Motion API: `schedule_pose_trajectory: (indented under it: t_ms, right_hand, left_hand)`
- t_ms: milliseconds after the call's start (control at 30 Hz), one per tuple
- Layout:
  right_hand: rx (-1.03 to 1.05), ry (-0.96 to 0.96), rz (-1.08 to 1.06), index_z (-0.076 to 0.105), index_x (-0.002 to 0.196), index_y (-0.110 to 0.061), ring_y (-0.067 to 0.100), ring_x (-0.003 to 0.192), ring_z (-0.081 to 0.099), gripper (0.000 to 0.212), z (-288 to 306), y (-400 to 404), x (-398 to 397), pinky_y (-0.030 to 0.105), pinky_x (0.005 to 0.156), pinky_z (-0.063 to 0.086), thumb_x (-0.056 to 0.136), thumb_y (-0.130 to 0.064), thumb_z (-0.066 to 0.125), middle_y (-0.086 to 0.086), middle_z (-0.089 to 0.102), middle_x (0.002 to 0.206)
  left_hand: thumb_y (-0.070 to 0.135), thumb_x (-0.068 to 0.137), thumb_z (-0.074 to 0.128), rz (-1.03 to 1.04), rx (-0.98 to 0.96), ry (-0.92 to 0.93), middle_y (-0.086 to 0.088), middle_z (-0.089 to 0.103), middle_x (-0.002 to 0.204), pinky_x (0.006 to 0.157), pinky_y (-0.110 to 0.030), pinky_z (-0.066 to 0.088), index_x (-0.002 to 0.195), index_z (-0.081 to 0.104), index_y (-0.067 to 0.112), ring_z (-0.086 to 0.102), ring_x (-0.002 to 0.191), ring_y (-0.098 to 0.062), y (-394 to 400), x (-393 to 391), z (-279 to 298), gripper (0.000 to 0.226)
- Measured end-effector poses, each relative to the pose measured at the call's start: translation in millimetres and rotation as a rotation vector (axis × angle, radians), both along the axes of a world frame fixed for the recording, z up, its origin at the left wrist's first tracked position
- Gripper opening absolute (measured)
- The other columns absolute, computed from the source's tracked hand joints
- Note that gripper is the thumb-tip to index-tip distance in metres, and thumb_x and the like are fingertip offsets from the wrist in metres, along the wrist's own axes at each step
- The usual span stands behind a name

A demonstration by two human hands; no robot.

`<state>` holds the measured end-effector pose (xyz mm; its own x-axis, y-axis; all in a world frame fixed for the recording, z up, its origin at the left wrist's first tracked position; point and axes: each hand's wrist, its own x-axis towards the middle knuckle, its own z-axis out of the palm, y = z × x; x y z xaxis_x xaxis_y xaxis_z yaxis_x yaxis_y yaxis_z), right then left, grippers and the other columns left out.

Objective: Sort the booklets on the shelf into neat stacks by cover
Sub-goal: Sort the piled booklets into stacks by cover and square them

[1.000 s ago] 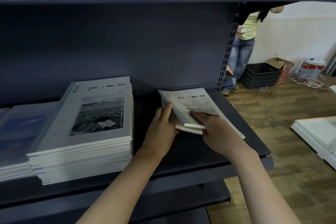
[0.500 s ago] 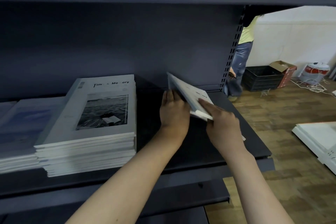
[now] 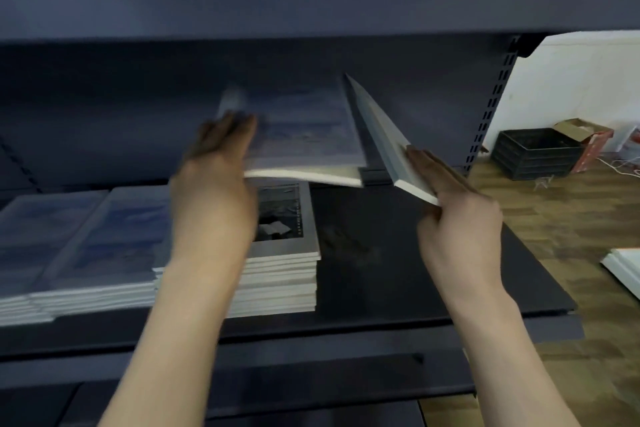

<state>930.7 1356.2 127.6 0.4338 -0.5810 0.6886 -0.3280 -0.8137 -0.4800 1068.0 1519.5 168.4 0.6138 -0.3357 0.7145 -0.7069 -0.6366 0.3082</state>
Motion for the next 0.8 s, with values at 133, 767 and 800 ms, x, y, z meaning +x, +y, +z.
schedule_pose_trajectory:
  t_ms: [133, 767, 800]
  right_hand:
    - [-0.059, -0.016, 0.022, 0.060, 0.125, -0.017, 0.023, 0.108, 0.061, 0.085, -2.2, 29.7, 19.1, 0.016, 0.087, 0.036, 0.052, 0.025, 0.050, 0.008, 0.061, 0.125]
    - [-0.382, 0.063, 0.146, 0.074, 0.103, -0.022, 0.016, 0.101, 0.066, 0.068, -21.2, 147.0, 144.4, 0.023, 0.066, 0.052, 0.049, 0.011, 0.048, -0.005, 0.070, 0.108]
    - [-0.369, 0.091, 0.145, 0.074, 0.102, -0.023, 0.015, 0.099, 0.067, 0.069, -23.1, 149.9, 147.2, 0.022, 0.063, 0.051, 0.047, 0.012, 0.053, -0.007, 0.070, 0.107]
  left_hand:
    - [-0.023, 0.063, 0.043, 0.017, -0.014, -0.072, -0.014, 0.050, 0.136, 0.105, -0.035, 0.033, 0.131, 0.053, 0.009, 0.046, 0.126, -0.034, 62.6, 47.4, -19.0, 0.076]
    - [-0.030, 0.058, 0.054, -0.021, 0.013, 0.020, -0.016, 0.054, 0.131, 0.101, -0.040, 0.032, 0.128, 0.055, 0.006, 0.048, 0.122, -0.037, 175.0, 139.2, -64.7, 0.078]
    - [-0.030, 0.059, 0.055, -0.026, 0.016, 0.027, -0.016, 0.054, 0.131, 0.101, -0.040, 0.032, 0.128, 0.055, 0.006, 0.048, 0.122, -0.037, 177.4, 144.1, -65.8, 0.078]
